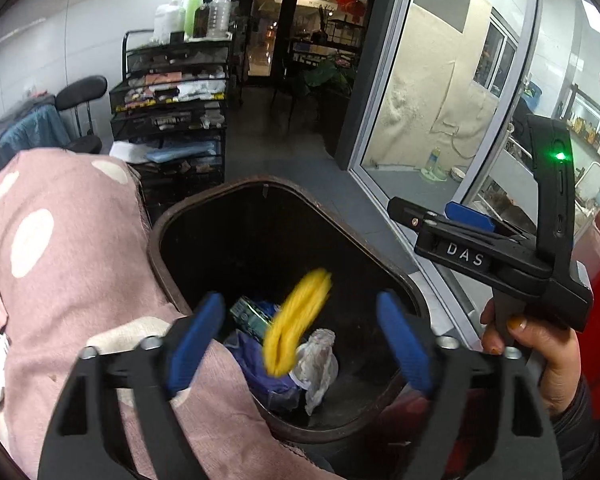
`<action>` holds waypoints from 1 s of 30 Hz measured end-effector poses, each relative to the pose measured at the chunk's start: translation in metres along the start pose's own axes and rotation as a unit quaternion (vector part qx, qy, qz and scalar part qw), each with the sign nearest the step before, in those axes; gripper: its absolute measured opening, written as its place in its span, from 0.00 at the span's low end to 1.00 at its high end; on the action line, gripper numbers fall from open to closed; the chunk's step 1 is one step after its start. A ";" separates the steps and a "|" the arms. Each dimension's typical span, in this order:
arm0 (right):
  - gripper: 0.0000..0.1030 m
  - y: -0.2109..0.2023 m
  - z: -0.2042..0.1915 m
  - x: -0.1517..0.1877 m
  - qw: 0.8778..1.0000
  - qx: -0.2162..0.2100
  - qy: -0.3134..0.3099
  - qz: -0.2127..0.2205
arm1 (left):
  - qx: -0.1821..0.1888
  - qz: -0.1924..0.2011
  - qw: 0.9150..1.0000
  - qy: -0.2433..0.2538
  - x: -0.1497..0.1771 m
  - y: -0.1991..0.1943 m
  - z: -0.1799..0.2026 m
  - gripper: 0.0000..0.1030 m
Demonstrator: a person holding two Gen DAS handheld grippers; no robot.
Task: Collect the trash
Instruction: 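Carry the yellow foam mesh over the bin and open the left tool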
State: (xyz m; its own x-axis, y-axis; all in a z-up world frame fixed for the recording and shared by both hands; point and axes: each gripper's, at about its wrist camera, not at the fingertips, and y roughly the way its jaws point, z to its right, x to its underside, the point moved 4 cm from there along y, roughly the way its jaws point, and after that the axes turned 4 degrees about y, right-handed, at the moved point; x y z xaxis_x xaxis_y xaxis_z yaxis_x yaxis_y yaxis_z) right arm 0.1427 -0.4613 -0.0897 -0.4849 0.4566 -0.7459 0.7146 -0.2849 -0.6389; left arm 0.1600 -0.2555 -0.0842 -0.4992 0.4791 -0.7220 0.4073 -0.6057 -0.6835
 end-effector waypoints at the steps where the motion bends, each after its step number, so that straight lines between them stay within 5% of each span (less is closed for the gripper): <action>1: 0.89 0.000 0.000 0.000 1.000 0.001 0.001 0.000 | -0.001 0.000 1.000 0.001 0.000 0.000 0.000 0.85; 15: 0.95 0.001 -0.001 0.002 1.000 -0.015 0.001 0.005 | 0.005 0.045 0.999 0.009 -0.005 -0.025 0.005 0.91; 30: 0.95 -0.014 -0.040 0.010 0.995 -0.095 -0.028 0.027 | -0.062 0.109 0.992 -0.010 0.015 -0.098 -0.030 0.95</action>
State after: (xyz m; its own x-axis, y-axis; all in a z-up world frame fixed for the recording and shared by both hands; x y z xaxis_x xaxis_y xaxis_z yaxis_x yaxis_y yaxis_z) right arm 0.1482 -0.4192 -0.0804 -0.4672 0.3965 -0.7903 0.8199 -0.1403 -0.5550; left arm 0.1353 -0.1694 -0.0313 -0.4037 0.3312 -0.8528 0.5980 -0.6099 -0.5200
